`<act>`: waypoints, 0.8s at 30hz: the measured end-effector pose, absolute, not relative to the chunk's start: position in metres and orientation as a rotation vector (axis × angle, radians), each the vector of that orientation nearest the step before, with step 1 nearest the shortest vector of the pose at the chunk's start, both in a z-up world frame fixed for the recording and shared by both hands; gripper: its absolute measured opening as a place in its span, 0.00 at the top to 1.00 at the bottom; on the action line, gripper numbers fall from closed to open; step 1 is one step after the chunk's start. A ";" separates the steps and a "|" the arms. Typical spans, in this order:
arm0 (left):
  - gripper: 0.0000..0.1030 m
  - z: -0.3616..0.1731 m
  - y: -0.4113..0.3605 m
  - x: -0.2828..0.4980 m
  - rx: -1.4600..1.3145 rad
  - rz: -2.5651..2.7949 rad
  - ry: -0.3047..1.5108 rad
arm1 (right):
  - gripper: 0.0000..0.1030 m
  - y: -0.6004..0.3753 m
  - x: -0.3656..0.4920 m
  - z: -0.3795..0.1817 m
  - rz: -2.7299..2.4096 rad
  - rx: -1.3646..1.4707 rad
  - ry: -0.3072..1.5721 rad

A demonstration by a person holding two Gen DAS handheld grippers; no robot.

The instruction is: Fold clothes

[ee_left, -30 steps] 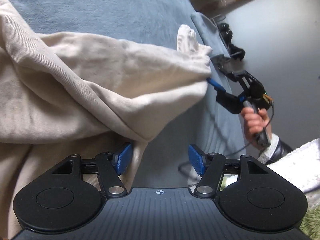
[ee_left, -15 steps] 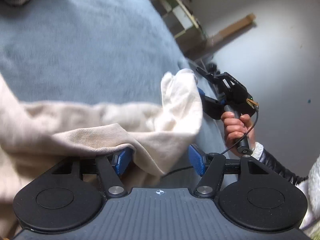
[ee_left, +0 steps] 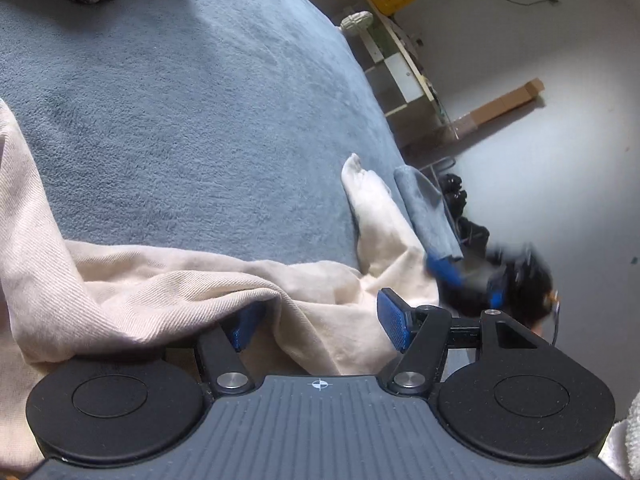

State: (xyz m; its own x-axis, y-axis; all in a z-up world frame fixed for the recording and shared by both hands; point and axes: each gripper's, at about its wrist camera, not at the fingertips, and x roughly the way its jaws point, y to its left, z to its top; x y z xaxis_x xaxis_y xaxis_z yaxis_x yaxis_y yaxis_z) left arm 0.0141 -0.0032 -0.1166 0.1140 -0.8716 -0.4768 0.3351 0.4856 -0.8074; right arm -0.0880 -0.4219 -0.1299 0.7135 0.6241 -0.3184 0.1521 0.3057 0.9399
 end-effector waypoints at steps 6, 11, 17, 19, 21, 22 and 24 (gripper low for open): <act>0.40 -0.113 -0.008 0.022 -0.636 -0.972 1.104 | 0.56 -0.419 -0.152 -0.193 0.226 1.541 0.709; 0.42 -0.107 -0.006 0.021 -0.637 -0.955 1.076 | 0.54 -0.418 -0.149 -0.191 0.227 1.546 0.676; 0.42 -0.104 -0.002 0.016 -0.608 -0.932 1.050 | 0.55 -0.422 -0.103 -0.183 0.200 1.364 0.790; 0.42 -0.099 -0.002 0.012 -0.583 -0.944 1.037 | 0.61 -0.413 -0.069 -0.178 0.198 1.222 0.872; 0.41 -0.095 -0.002 0.007 -0.570 -0.958 1.037 | 0.62 -0.404 -0.047 -0.171 0.207 1.106 0.904; 0.41 -0.094 -0.002 0.005 -0.566 -0.967 1.041 | 0.61 -0.399 -0.037 -0.167 0.209 1.059 0.916; 0.41 -0.094 -0.001 0.002 -0.558 -0.986 1.053 | 0.61 -0.393 -0.032 -0.161 0.203 1.032 0.913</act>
